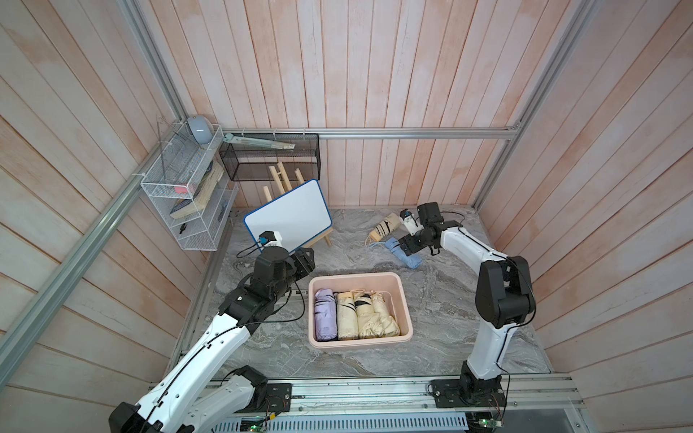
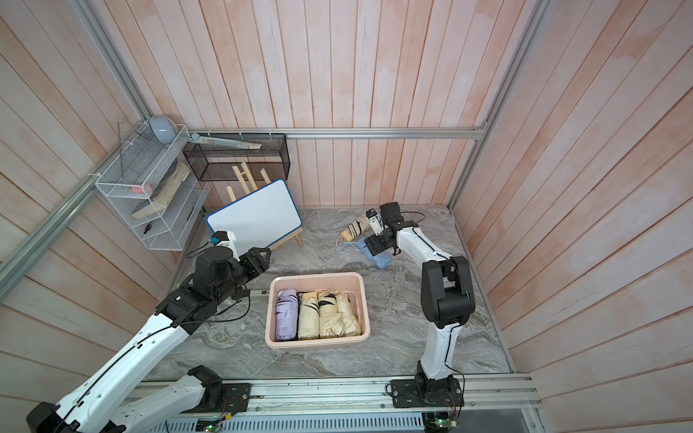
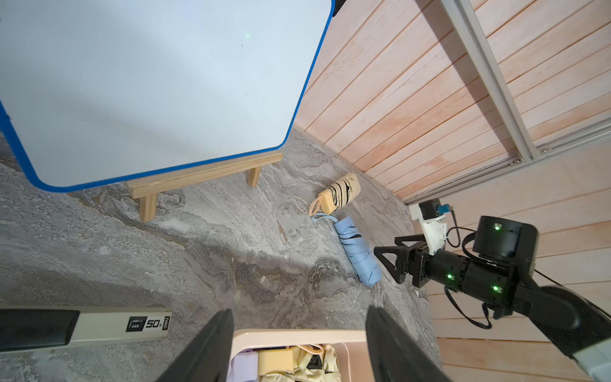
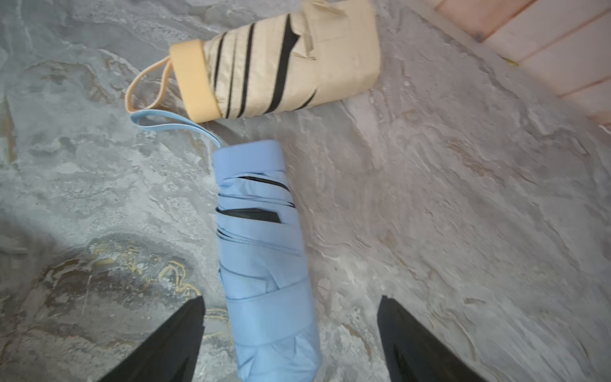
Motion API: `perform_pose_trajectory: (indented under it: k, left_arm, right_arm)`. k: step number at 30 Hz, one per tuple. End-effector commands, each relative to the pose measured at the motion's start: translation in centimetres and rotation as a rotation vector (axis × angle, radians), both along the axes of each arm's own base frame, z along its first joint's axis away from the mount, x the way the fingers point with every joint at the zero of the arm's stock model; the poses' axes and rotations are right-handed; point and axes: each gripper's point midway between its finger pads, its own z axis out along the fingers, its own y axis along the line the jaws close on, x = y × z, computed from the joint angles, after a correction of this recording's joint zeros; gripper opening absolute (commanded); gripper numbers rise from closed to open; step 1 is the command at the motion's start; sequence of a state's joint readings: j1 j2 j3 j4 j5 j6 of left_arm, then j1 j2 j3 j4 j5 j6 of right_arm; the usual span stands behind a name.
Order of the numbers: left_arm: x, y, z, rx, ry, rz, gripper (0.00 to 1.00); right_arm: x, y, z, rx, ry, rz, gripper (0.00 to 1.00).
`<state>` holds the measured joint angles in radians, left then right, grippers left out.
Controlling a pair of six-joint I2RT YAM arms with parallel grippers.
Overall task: Put the umbrella into the storage box
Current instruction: Pick up the umbrella from the center of the board.
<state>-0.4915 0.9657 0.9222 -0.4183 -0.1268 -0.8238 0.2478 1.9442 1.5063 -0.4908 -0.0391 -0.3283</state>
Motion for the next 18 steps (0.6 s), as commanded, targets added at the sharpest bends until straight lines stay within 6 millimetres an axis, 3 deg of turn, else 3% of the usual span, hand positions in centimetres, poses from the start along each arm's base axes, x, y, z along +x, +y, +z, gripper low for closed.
perform_pose_trajectory:
  k: [1, 12, 18]
  left_arm:
    - [-0.9, 0.2, -1.0, -0.001, 0.044, -0.006, 0.69]
    - [-2.3, 0.6, -1.6, -0.003, 0.09, -0.015, 0.69]
    - [-2.9, 1.0, -2.1, -0.002, 0.12, -0.007, 0.69]
  right_arm:
    - [0.4, 0.2, -1.3, -0.037, 0.042, 0.063, 0.89]
    - [1.1, 2.5, -4.8, -0.011, 0.123, 0.122, 0.87]
    - [1.6, 3.0, -6.8, -0.05, 0.141, 0.12, 0.8]
